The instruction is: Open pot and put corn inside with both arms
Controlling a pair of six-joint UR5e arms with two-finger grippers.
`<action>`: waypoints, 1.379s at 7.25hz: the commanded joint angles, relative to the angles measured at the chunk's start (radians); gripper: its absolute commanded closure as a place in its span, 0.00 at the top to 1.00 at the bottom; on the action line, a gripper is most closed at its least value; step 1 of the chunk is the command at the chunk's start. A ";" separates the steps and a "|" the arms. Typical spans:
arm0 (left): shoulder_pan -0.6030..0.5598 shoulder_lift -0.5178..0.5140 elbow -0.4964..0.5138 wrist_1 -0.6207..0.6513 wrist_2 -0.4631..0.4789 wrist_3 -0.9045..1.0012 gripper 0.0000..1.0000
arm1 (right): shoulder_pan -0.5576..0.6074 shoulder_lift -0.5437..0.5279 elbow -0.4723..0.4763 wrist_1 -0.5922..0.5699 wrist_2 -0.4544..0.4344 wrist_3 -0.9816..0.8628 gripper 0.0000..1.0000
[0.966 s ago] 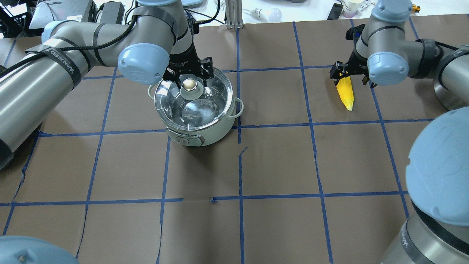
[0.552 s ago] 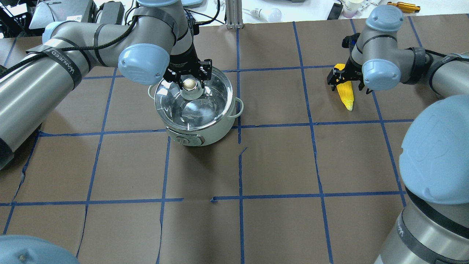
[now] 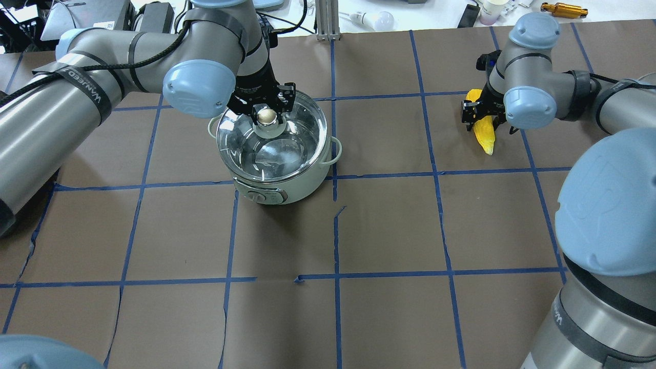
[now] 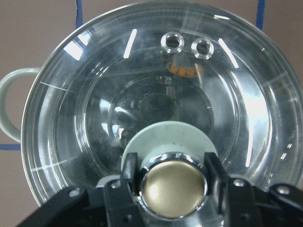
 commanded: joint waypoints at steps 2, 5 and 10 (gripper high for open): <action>0.092 0.060 0.064 -0.106 -0.010 0.024 0.09 | 0.001 -0.009 -0.013 -0.007 0.001 0.013 0.00; 0.354 0.083 0.048 -0.122 -0.007 0.294 0.07 | 0.043 -0.114 -0.047 0.082 0.003 0.120 0.00; 0.610 0.008 -0.166 0.150 -0.010 0.560 0.02 | 0.547 -0.112 -0.383 0.438 -0.075 0.562 0.00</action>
